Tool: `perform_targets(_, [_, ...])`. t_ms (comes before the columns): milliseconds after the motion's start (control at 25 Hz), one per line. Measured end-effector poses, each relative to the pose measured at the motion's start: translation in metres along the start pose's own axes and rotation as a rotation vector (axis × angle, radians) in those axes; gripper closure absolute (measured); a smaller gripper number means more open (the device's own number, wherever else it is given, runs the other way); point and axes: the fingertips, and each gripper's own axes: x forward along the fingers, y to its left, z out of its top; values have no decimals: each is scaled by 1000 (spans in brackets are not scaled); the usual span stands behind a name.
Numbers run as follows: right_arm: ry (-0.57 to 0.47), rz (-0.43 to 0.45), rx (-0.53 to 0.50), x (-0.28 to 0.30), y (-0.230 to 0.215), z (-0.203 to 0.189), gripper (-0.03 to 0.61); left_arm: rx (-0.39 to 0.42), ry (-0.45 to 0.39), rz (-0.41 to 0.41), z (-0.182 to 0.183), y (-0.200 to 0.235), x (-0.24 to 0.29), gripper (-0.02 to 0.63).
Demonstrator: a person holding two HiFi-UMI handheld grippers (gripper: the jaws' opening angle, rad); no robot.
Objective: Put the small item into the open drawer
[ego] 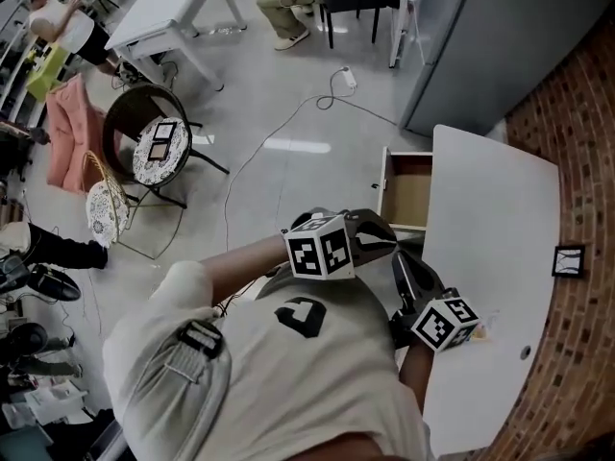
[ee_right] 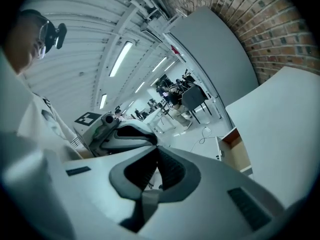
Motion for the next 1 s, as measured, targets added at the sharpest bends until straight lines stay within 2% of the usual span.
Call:
perform_targets(240, [16,53,30,-39,-4,-15,577,27,47,34,13,-41,21,594])
perform_targets(440, [47,130,-52,-39,33,-32,577,27,59,109,8,-64,-9,594])
perform_targets(520, [47,118,-67,-32,44,-30,577,37,53,124,6,-58,-22,594])
perform_targets(640, [28,48,-70,-43,27,-27,577,39,65,115,4,-42,-6,594])
perform_targets(760, [-30,-71,0,-89,-7,-38,577,93,95,-1,12,-50,52,594])
perform_targets(1000, [-198,-320,188,-184,-53,-73,577,300,127,-264,25,-95,173,594])
